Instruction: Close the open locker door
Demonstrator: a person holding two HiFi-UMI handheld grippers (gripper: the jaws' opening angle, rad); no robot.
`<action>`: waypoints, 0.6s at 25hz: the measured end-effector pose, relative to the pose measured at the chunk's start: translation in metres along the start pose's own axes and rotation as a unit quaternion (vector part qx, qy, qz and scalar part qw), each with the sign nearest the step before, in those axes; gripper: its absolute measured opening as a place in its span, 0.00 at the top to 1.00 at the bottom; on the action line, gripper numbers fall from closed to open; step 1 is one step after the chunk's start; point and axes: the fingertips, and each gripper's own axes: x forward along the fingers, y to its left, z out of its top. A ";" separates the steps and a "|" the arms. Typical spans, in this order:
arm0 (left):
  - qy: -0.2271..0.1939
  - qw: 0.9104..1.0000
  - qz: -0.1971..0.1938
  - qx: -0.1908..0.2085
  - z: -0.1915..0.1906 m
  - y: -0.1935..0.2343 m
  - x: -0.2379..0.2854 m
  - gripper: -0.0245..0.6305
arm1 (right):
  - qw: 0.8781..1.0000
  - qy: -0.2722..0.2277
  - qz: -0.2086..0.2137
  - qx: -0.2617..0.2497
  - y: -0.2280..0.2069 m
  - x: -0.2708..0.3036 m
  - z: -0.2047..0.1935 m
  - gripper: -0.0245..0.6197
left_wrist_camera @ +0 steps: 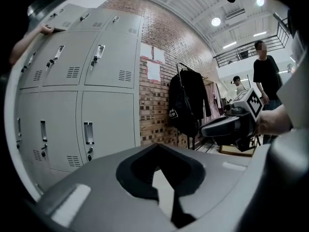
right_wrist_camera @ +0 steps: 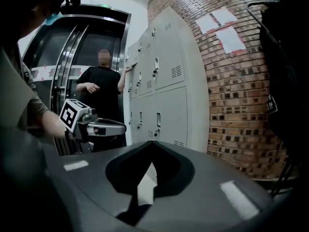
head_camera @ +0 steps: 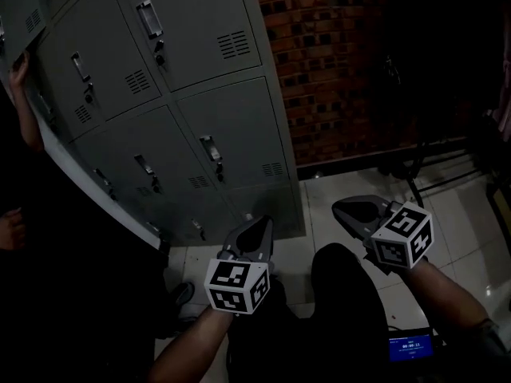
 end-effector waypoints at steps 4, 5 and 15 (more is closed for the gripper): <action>-0.004 1.000 -0.002 -0.001 0.003 -0.006 -0.002 0.96 | 1.000 0.003 0.000 -0.003 0.005 -0.008 -0.004 0.95; -0.003 1.000 -0.003 0.000 0.003 -0.008 -0.002 0.96 | 1.000 0.004 0.000 -0.002 0.005 -0.009 -0.005 0.95; -0.004 1.000 0.001 0.007 0.005 -0.007 -0.002 0.96 | 1.000 0.002 0.009 -0.005 0.011 -0.007 -0.005 0.95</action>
